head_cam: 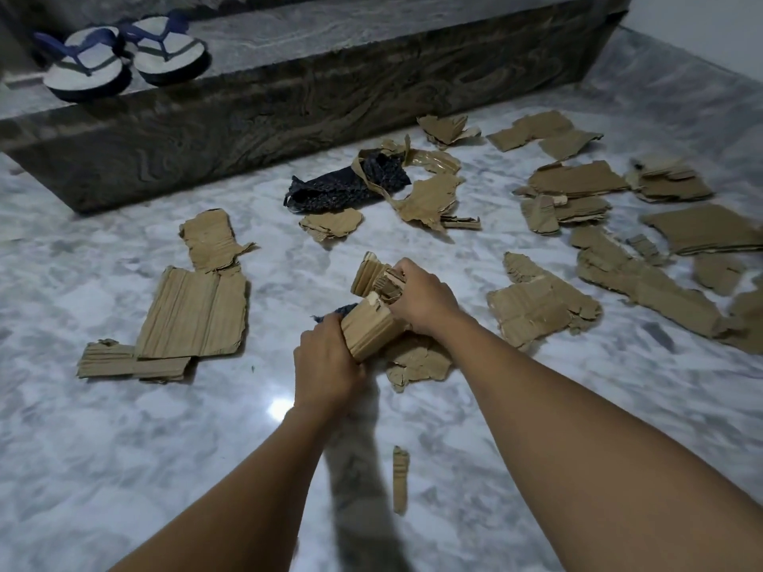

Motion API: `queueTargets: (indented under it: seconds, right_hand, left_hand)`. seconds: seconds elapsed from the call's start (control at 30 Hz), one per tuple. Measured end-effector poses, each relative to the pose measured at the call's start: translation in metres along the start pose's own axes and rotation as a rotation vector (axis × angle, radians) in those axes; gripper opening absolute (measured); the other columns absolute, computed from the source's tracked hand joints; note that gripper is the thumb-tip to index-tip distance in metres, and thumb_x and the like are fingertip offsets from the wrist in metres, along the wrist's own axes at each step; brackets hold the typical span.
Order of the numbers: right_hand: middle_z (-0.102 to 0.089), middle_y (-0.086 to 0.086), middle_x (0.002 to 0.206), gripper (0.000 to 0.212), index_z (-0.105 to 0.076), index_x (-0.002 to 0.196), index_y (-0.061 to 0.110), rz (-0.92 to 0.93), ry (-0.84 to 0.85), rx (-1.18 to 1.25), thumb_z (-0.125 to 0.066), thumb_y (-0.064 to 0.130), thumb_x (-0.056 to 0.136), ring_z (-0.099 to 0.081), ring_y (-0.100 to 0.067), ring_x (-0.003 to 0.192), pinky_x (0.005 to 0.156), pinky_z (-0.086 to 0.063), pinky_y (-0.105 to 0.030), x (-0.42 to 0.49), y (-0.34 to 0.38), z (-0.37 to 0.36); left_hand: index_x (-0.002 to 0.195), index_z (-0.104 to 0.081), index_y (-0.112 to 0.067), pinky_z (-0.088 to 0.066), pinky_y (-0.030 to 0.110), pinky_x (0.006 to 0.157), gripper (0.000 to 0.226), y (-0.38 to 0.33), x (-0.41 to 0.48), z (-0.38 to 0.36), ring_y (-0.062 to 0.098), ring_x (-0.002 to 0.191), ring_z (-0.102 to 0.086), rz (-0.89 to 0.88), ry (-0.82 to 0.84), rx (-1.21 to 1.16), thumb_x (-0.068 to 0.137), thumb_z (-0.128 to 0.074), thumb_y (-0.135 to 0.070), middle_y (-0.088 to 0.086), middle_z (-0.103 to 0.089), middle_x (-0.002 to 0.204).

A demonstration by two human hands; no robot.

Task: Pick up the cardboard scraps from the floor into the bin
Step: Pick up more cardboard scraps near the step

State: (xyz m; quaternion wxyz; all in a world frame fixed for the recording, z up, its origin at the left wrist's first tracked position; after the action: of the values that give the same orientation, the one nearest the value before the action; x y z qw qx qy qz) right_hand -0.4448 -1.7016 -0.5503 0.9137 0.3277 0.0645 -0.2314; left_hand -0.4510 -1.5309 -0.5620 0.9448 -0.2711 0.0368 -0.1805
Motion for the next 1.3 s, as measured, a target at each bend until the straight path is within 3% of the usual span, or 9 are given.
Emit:
queueTargets:
  seconds: [0.1,0.2,0.3,0.47,0.7,0.83,0.93,1.17,1.3]
  right_hand:
    - [-0.062,0.002,0.100,0.048,-0.054,0.119,0.020,-0.024,-0.011,0.230,-0.079,0.023,0.078,-0.060,-0.024,0.092,0.077,-0.049,-0.033,-0.006,-0.005,0.010]
    - [-0.067,-0.002,0.079,0.022,-0.065,0.083,0.015,-0.021,-0.011,0.334,-0.082,0.021,0.072,-0.062,-0.018,0.072,0.064,-0.049,-0.028,-0.015,-0.007,0.023]
    - [-0.053,0.002,0.062,0.029,-0.052,0.064,0.016,-0.091,-0.101,0.455,-0.080,0.022,0.071,-0.045,-0.013,0.052,0.049,-0.035,-0.025,-0.033,-0.008,0.045]
    - [-0.048,-0.001,0.063,0.024,-0.053,0.069,0.016,-0.152,-0.162,0.517,-0.076,0.022,0.070,-0.041,-0.016,0.057,0.052,-0.032,-0.027,-0.064,-0.017,0.073]
    - [-0.057,-0.001,0.068,0.023,-0.055,0.077,0.018,-0.066,0.017,0.109,-0.075,0.029,0.077,-0.057,-0.023,0.065,0.052,-0.037,-0.028,-0.099,-0.017,0.020]
    - [-0.059,-0.001,0.084,0.012,-0.053,0.083,0.023,0.051,0.013,-0.199,-0.057,0.013,0.087,-0.061,-0.030,0.083,0.063,-0.039,-0.031,-0.111,-0.011,-0.010]
    - [-0.065,-0.004,0.090,0.017,-0.057,0.086,0.024,0.072,-0.036,-0.238,-0.051,0.008,0.087,-0.058,-0.029,0.080,0.063,-0.038,-0.031,-0.113,-0.015,-0.016]
    - [-0.064,-0.001,0.082,0.009,-0.060,0.087,0.025,0.010,-0.009,-0.056,-0.067,0.020,0.083,-0.061,-0.030,0.077,0.061,-0.042,-0.031,-0.110,-0.028,-0.017]
    - [-0.063,0.004,0.075,0.025,-0.058,0.075,0.025,-0.101,-0.065,0.194,-0.081,0.034,0.068,-0.061,-0.020,0.071,0.059,-0.043,-0.028,-0.116,-0.049,0.015]
  left_hand:
    - [0.123,-0.042,-0.017,-0.048,0.040,0.072,0.051,-0.001,0.008,0.005,0.031,0.089,-0.057,0.101,0.086,-0.091,0.078,-0.064,-0.024,0.011,-0.064,0.106]
    - [0.122,-0.048,-0.015,-0.046,0.032,0.064,0.045,-0.008,0.009,0.009,0.026,0.084,-0.056,0.171,0.129,-0.228,0.079,-0.061,-0.014,0.010,-0.063,0.104]
    - [0.109,-0.054,-0.014,-0.043,0.027,0.054,0.035,-0.015,0.001,0.018,0.022,0.076,-0.058,0.219,0.140,-0.343,0.077,-0.065,-0.018,0.008,-0.063,0.095]
    - [0.110,-0.057,-0.009,-0.048,0.030,0.062,0.049,-0.003,-0.017,0.045,0.026,0.083,-0.062,0.366,0.090,-0.411,0.074,-0.071,-0.039,0.010,-0.064,0.098]
    - [0.103,-0.050,-0.016,-0.053,0.035,0.065,0.084,-0.008,-0.068,0.043,0.020,0.085,-0.059,0.291,0.215,-0.192,0.046,-0.083,-0.067,0.003,-0.061,0.095]
    - [0.105,-0.044,-0.021,-0.056,0.038,0.075,0.103,-0.009,-0.102,0.024,0.018,0.088,-0.060,0.272,0.345,-0.104,0.026,-0.078,-0.079,-0.003,-0.060,0.097]
    - [0.105,-0.041,-0.022,-0.054,0.040,0.077,0.110,-0.006,-0.117,0.014,0.019,0.090,-0.059,0.257,0.357,-0.016,0.019,-0.072,-0.084,-0.004,-0.056,0.097]
    - [0.102,-0.042,-0.020,-0.052,0.042,0.077,0.065,-0.006,-0.115,0.004,0.025,0.090,-0.059,0.235,0.347,0.030,0.053,-0.073,-0.050,0.002,-0.059,0.097]
    - [0.105,-0.047,-0.018,-0.050,0.041,0.079,0.048,-0.005,-0.114,-0.001,0.027,0.091,-0.059,0.176,0.344,0.088,0.067,-0.069,-0.037,0.003,-0.062,0.099]
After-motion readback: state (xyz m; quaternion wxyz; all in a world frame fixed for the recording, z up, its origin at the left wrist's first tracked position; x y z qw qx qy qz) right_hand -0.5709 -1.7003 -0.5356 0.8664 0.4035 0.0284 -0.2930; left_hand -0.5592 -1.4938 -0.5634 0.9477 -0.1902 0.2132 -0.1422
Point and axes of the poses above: each hand's wrist, its own x-axis towards the middle knuckle, its own z-axis out of the back of the hand, y = z × x, the point moved 4 cm from there along x, towards the middle knuckle
